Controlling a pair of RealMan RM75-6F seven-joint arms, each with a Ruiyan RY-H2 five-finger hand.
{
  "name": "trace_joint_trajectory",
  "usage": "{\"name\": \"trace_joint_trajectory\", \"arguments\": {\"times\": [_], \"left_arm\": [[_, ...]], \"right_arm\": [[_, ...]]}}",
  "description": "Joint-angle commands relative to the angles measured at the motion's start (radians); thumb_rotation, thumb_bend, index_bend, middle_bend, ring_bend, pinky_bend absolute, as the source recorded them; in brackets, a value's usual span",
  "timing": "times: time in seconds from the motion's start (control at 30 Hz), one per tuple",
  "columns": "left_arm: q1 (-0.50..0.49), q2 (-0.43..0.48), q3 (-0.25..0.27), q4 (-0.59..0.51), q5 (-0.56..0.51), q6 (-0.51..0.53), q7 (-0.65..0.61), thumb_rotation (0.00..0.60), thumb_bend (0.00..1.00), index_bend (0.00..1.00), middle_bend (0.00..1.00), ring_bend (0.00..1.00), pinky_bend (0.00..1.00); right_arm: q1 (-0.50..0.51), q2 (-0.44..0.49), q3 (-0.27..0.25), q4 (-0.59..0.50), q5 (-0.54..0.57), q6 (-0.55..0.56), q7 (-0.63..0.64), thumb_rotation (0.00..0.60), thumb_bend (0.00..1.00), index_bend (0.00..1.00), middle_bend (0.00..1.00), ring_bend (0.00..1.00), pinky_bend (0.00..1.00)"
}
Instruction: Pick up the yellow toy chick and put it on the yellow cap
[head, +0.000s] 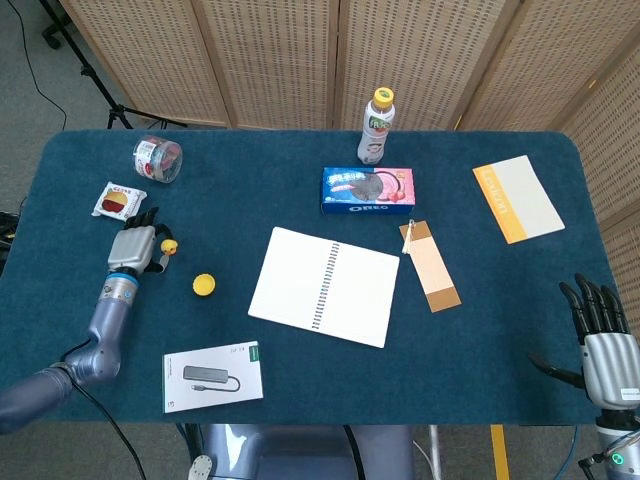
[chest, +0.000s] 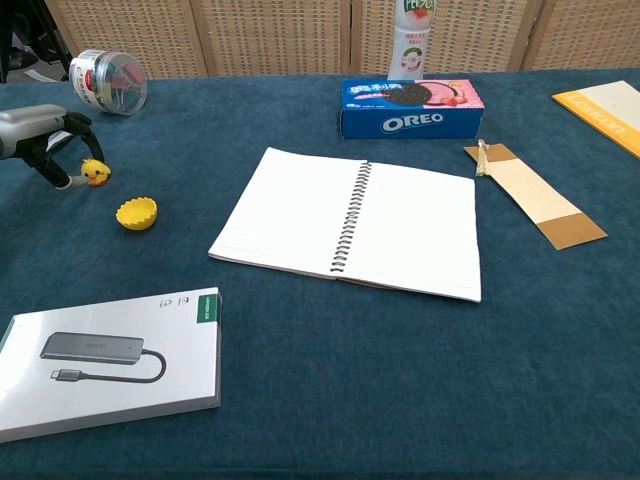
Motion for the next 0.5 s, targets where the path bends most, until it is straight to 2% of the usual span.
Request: {"name": "trace_joint_trajectory", "arguments": {"times": [0.03, 0.23, 0.5], "left_arm": [[-0.001, -0.003, 0.0, 0.003, -0.003, -0.002, 0.003, 0.6, 0.45, 0.39, 0.0, 0.0, 0.0], [-0.002, -0.009, 0.001, 0.012, -0.006, -0.006, 0.007, 0.6, 0.5, 0.41, 0.0, 0.0, 0.0], [-0.002, -0.018, 0.002, 0.021, -0.001, -0.002, 0.012, 0.6, 0.51, 0.41, 0.0, 0.0, 0.0]], "right_arm": [[-0.001, 0.0, 0.0, 0.0, 0.0, 0.001, 0.001, 0.6, 0.0, 0.0, 0.0, 0.0, 0.0], [-0.001, 0.001, 0.001, 0.001, 0.001, 0.002, 0.005, 0.6, 0.0, 0.0, 0.0, 0.0, 0.0], [-0.002, 0.001, 0.002, 0.003, -0.002, 0.007, 0.01, 0.6, 0.0, 0.0, 0.0, 0.0, 0.0]]}}
